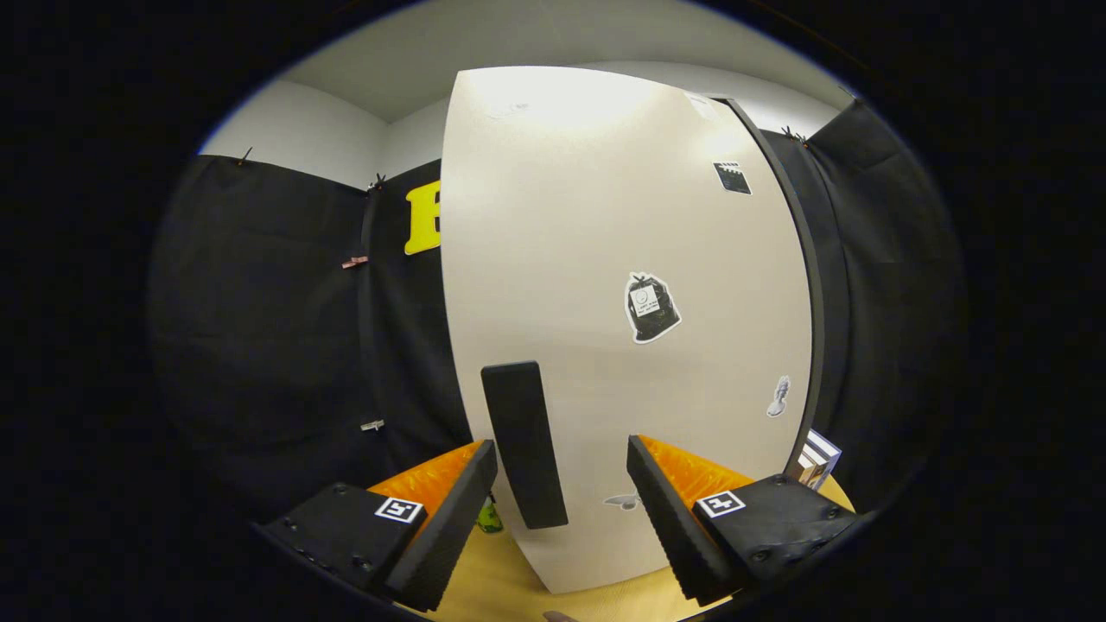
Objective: Open the shoe cabinet door, grab the shoes and put them into the shoe cabinet, then close the shoe cabinet door.
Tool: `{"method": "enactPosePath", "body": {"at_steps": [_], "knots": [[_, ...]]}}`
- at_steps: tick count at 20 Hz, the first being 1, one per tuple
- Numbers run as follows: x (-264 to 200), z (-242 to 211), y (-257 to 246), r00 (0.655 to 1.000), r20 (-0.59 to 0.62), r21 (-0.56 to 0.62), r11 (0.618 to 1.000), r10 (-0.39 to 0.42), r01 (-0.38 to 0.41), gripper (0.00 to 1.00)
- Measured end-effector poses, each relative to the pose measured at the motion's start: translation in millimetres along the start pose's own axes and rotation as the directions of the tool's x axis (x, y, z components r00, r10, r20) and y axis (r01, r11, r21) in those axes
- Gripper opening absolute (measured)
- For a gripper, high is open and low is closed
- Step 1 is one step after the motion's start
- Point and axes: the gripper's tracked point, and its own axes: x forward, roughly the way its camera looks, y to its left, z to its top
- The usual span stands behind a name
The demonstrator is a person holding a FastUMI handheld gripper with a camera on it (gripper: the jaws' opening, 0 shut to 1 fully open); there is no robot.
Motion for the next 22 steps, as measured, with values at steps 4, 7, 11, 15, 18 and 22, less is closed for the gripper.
{"method": "enactPosePath", "body": {"at_steps": [4,7,11,15,18,22], "knots": [[-1,0,5,1.000,0.015,-0.014,1.000,-0.024,0.024,0.99],[-3,5,5,0.999,0.029,-0.027,0.999,-0.046,0.047,0.99],[-8,10,-1,0.996,0.049,-0.040,0.996,-0.077,0.079,0.99],[-11,12,-4,0.993,0.056,-0.051,0.993,-0.100,0.103,0.98],[-13,13,-6,0.992,0.064,-0.062,0.992,-0.109,0.113,0.98],[-14,15,-10,0.990,0.067,-0.067,0.990,-0.123,0.128,0.99]]}}
